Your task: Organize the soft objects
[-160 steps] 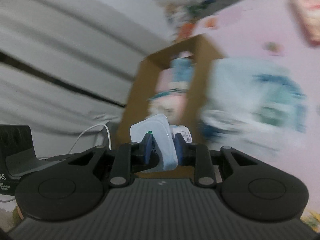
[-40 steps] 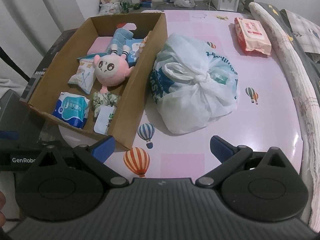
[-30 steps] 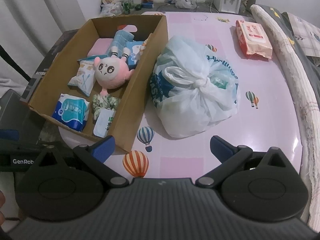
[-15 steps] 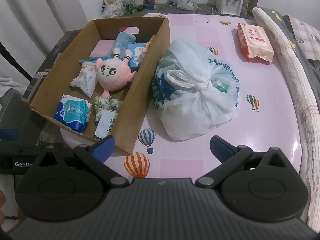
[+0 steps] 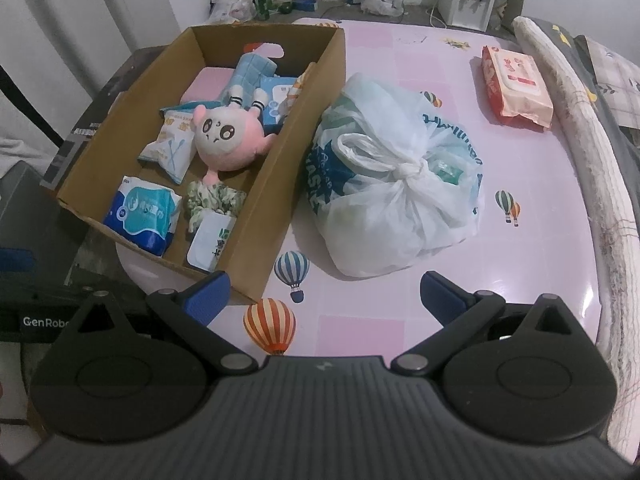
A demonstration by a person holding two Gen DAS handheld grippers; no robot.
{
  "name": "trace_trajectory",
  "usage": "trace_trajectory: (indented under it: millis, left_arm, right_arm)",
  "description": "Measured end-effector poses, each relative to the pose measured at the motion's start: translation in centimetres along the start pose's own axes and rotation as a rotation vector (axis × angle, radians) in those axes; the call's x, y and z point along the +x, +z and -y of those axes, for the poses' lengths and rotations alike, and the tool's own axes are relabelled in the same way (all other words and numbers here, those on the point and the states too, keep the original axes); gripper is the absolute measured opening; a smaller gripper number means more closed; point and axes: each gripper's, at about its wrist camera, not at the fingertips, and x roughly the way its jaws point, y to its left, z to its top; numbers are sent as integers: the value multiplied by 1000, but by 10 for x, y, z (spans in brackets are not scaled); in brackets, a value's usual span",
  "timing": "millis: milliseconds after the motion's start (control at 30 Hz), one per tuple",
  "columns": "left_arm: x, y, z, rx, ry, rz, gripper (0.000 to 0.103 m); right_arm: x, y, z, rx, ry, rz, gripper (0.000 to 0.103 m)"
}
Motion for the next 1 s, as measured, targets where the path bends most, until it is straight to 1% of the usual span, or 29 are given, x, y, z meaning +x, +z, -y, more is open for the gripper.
trace_trajectory:
  millis: [433,1000]
  left_arm:
    - [2,5,0,9,-1,-5,103]
    - [2,4,-1,10,-2,-5,103]
  right_arm:
    - [5,2,0,-10,1,-9,102]
    - [7,4,-1,-23,4,-9,102]
